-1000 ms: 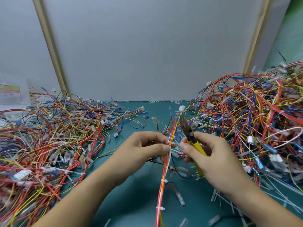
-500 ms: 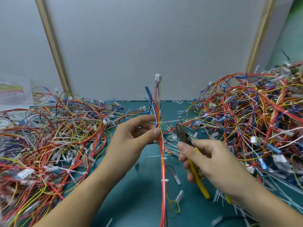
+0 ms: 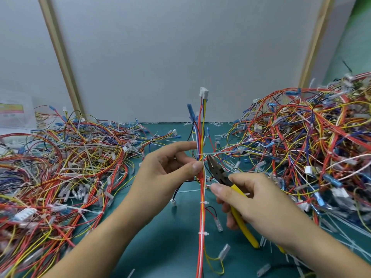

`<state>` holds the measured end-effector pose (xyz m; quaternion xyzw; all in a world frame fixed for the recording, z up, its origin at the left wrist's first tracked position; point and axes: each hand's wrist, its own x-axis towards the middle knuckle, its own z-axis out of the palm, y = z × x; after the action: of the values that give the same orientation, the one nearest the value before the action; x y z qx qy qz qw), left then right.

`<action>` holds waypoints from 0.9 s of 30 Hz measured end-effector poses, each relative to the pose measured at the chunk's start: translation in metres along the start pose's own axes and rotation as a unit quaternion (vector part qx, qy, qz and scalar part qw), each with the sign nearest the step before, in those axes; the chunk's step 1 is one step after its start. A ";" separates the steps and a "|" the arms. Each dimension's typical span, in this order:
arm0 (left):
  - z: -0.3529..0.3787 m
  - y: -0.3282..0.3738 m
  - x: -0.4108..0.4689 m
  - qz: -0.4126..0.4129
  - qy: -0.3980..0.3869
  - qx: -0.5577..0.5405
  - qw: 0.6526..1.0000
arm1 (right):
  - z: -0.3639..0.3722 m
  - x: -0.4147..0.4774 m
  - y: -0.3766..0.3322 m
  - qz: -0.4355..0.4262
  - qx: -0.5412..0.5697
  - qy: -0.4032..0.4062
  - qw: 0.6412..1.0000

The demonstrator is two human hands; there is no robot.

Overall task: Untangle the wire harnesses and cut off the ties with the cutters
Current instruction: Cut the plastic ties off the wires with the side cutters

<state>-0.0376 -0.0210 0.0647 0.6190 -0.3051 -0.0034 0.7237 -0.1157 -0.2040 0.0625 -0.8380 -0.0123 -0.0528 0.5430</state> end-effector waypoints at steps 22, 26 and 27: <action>0.002 -0.003 0.000 -0.011 -0.015 0.000 1.000 | 0.000 0.001 0.001 -0.007 -0.013 -0.006 1.000; 0.002 -0.004 0.000 -0.011 -0.018 0.001 1.000 | 0.000 0.001 0.002 -0.012 -0.023 -0.003 1.000; 0.002 -0.004 0.000 -0.011 -0.018 0.002 1.000 | 0.000 0.001 0.002 -0.012 -0.023 -0.003 1.000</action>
<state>-0.0370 -0.0234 0.0610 0.6231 -0.3115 -0.0217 0.7171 -0.1147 -0.2046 0.0605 -0.8502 -0.0230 -0.0571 0.5228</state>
